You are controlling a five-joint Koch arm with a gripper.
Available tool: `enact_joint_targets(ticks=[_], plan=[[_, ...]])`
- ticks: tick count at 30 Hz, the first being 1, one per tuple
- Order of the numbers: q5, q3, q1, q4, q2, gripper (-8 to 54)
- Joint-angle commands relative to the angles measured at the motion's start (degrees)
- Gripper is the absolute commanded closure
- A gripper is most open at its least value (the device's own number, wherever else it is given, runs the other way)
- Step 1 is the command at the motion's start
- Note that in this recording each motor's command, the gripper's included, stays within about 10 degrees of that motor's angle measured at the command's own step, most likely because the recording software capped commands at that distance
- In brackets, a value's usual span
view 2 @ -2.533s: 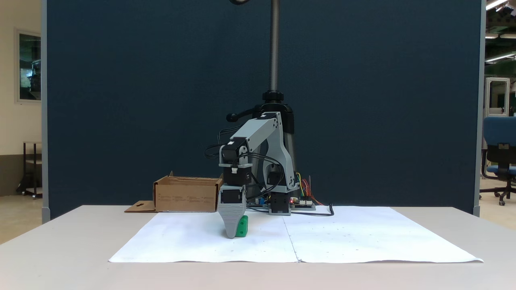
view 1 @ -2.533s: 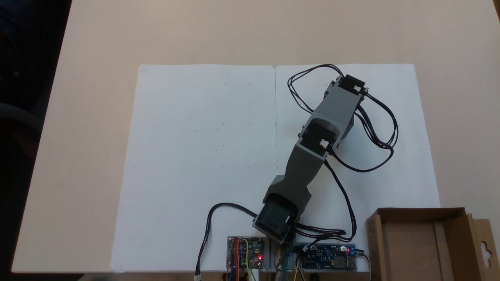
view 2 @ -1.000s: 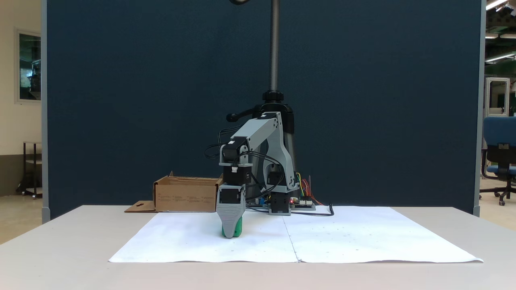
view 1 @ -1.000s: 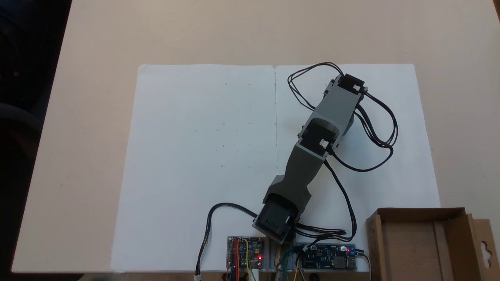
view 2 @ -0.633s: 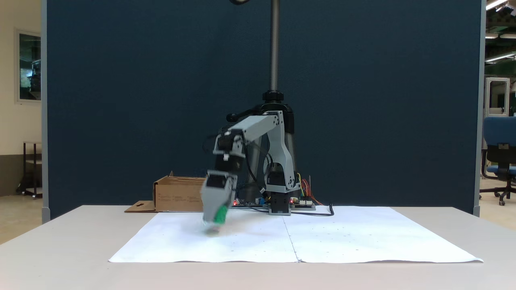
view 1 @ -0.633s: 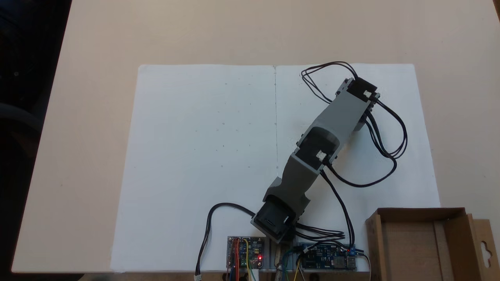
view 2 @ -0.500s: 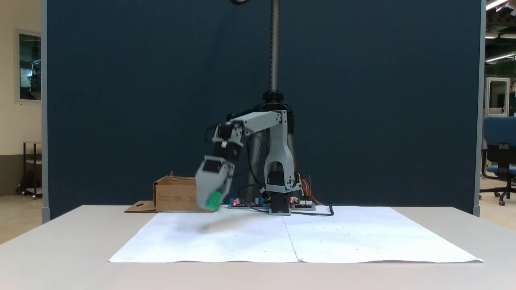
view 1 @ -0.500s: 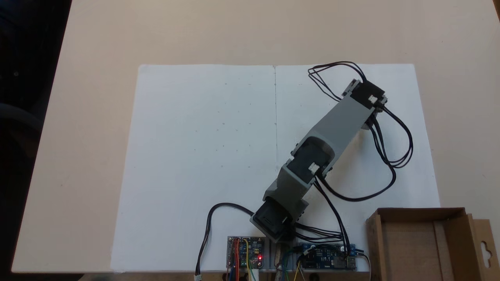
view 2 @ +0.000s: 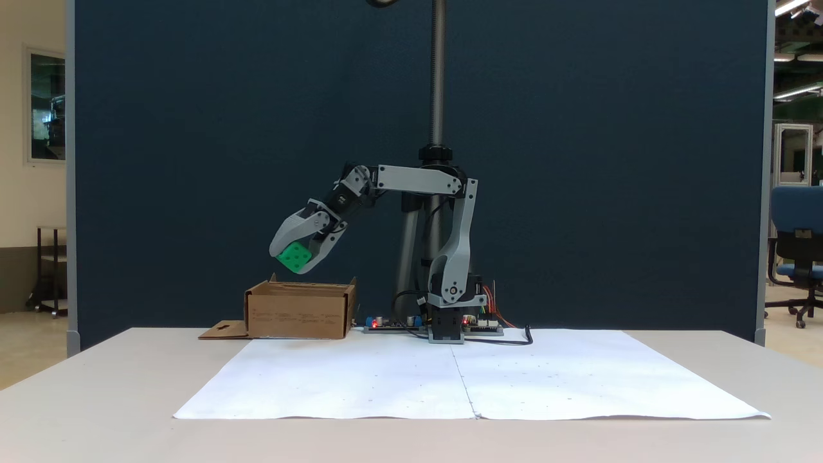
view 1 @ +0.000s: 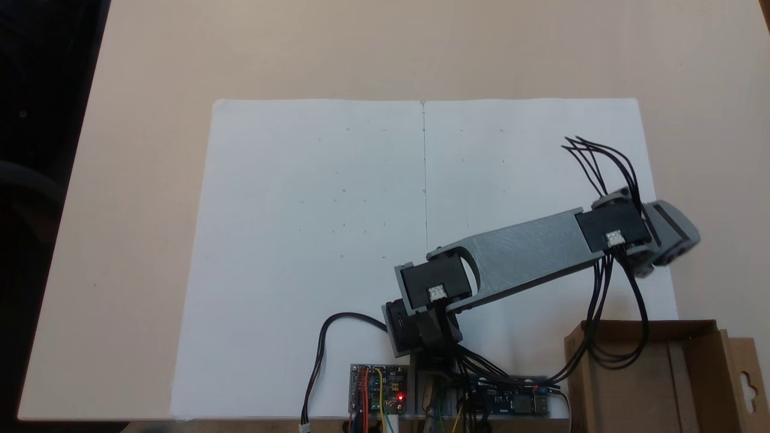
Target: Grasp a green dice and put it in the bin.
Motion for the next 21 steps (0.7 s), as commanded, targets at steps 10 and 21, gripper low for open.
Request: enact_joint_targets(ticks=[10, 21], plan=[[0.35, -4.22, 19.25, -2.46, -0.79, 28.4], [-2.72, -4.22, 23.12, -1.32, -8.7, 28.5]])
